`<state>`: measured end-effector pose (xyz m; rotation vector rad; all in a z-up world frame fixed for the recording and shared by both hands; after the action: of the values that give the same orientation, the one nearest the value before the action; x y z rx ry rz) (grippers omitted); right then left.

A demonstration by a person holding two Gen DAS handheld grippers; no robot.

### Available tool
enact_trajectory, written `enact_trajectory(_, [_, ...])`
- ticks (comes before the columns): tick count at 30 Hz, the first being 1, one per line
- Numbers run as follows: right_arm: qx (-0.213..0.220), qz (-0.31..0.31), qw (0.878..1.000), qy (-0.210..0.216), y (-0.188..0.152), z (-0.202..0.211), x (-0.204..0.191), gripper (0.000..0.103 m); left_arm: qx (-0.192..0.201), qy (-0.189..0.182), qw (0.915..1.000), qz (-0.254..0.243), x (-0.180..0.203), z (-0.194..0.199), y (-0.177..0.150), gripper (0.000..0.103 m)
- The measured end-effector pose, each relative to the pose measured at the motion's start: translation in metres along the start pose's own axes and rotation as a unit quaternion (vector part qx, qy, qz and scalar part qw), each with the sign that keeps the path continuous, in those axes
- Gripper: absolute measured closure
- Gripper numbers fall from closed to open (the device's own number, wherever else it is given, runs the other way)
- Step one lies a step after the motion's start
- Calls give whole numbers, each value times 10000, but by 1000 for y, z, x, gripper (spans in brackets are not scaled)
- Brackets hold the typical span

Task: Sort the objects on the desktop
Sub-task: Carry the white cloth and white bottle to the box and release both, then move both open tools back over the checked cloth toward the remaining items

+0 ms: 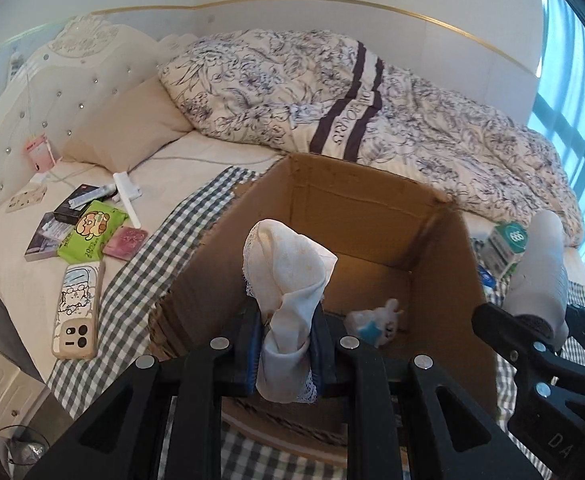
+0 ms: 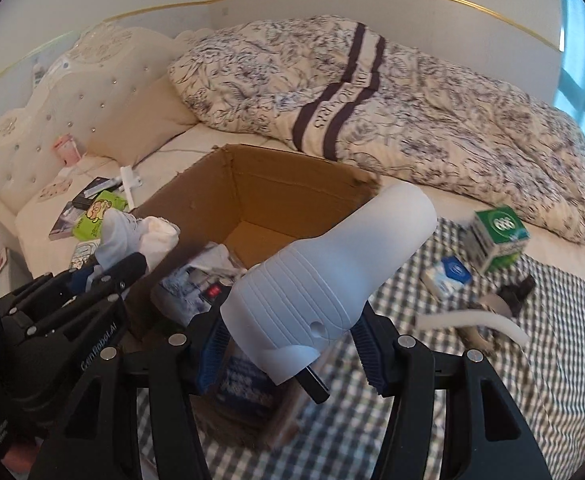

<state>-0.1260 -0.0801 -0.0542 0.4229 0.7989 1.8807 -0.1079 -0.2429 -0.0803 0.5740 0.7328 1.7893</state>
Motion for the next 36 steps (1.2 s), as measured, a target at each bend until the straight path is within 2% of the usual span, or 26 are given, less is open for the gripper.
enact_trajectory(8, [-111, 64, 9995, 272, 2, -35, -8, 46, -258, 79, 9996, 107, -8, -32, -6, 83])
enact_trajectory(11, [-199, 18, 9993, 331, 0, -44, -7, 46, -165, 141, 9998, 13, -6, -32, -6, 83])
enact_trajectory(12, [-238, -19, 9991, 349, -1, -47, -7, 43, -143, 91, 9999, 20, -6, -31, -5, 81])
enact_trajectory(13, [-273, -51, 9989, 372, -1, -48, -7, 36, -167, 12, 9999, 36, -5, -32, -5, 75])
enact_trajectory(15, [-225, -86, 9991, 352, 0, -47, -5, 36, -157, 134, 9998, 14, -6, -33, -3, 49])
enact_trajectory(16, [-166, -101, 9993, 304, 1, -45, -3, 36, -141, 235, 9996, 70, -7, -33, -2, 24])
enact_trajectory(17, [-121, -127, 9994, 305, 2, -42, 0, 32, -99, 293, 9994, 170, -10, -31, -2, 17])
enact_trajectory(19, [-45, -187, 9989, 437, 3, -37, 2, 26, -58, 81, 9995, 306, -12, -27, 0, 15])
enact_trajectory(21, [46, -228, 9994, 275, 4, -32, 6, 17, -86, 125, 9994, 304, -9, -26, 2, 13])
enact_trajectory(22, [79, -224, 9996, 170, 4, -29, 7, 16, -101, 123, 9995, 286, -8, -26, 1, 12])
enact_trajectory(31, [292, -374, 9989, -27, -1, 7, 25, 16, -93, 62, 9997, 216, 7, -7, -5, 9])
enact_trajectory(36, [377, -664, 9969, -203, -12, 34, 54, 16, 33, 59, 9998, 198, 19, 15, -5, 0])
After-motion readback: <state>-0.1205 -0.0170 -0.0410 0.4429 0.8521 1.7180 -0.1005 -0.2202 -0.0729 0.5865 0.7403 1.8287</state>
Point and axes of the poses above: each gripper's, at about its wrist camera, not at the fingertips, and z roughly against the way its jaws point, x to its right, y to its top, the point moved 4 cm from there along -z, roughly the way its jaws point, and after that the axes turned 3 degrees about y, right-handed, at the moved point
